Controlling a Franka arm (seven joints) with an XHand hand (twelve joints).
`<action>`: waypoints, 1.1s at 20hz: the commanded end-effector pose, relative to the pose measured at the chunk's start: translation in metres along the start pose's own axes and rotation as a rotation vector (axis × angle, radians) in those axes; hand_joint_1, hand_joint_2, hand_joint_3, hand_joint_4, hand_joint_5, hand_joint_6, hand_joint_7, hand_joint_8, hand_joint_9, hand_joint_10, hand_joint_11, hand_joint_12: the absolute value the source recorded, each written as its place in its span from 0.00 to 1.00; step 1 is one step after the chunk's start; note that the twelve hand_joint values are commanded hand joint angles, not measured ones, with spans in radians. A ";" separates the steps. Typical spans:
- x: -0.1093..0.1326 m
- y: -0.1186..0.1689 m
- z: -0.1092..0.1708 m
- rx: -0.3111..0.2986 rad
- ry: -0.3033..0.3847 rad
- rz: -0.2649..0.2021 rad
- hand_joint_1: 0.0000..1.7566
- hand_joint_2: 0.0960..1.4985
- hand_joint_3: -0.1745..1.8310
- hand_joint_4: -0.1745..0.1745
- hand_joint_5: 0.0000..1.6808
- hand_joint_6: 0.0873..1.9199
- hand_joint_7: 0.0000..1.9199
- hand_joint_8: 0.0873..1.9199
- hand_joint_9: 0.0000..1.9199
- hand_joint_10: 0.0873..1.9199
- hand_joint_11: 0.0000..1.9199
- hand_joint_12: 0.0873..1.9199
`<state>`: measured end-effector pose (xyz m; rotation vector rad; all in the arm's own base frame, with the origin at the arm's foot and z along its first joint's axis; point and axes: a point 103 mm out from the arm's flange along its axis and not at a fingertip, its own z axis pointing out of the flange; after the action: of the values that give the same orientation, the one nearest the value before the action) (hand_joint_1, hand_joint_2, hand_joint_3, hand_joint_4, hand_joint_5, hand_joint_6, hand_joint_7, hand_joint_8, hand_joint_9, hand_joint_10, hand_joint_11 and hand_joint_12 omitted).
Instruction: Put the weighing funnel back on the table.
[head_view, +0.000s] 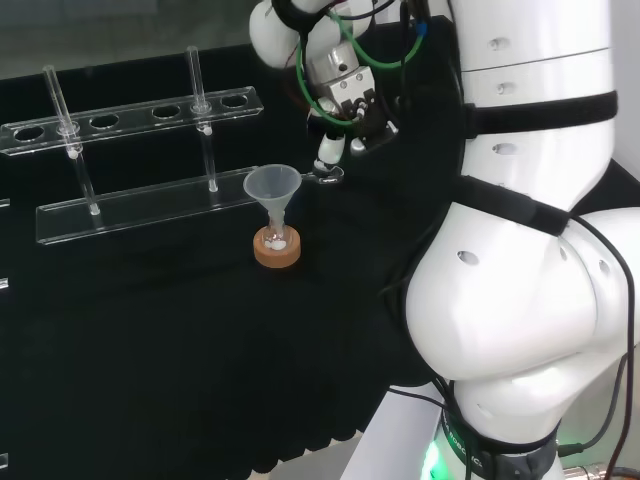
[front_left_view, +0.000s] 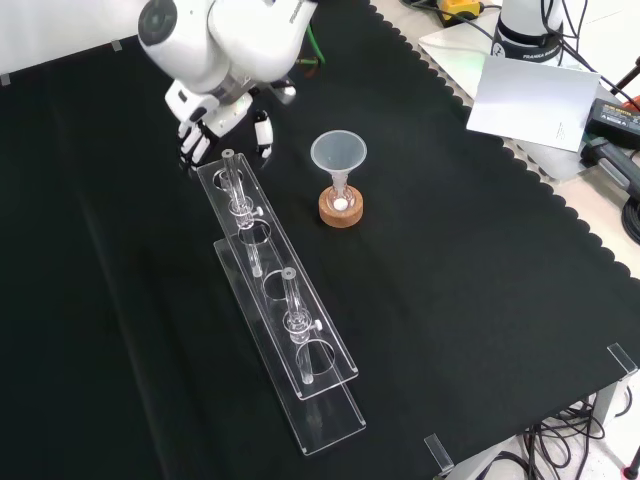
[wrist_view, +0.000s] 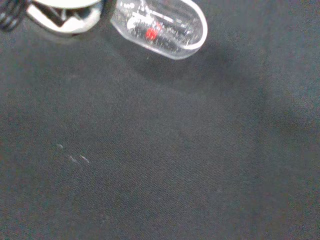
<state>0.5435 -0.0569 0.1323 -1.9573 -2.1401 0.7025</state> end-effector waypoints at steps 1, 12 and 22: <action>-0.010 -0.038 -0.022 -0.051 0.020 0.021 0.47 0.35 0.35 0.36 0.23 0.07 0.11 0.32 0.41 0.00 0.22 0.66; -0.008 -0.092 -0.050 -0.110 0.022 0.072 0.47 0.35 0.35 0.36 0.25 0.05 0.13 0.32 0.42 0.00 0.23 0.66; -0.002 -0.124 -0.063 -0.154 0.020 0.094 0.47 0.36 0.35 0.37 0.26 0.05 0.13 0.32 0.42 0.00 0.23 0.65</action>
<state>0.4712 -0.0535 0.2339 -2.1175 -2.1542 0.5657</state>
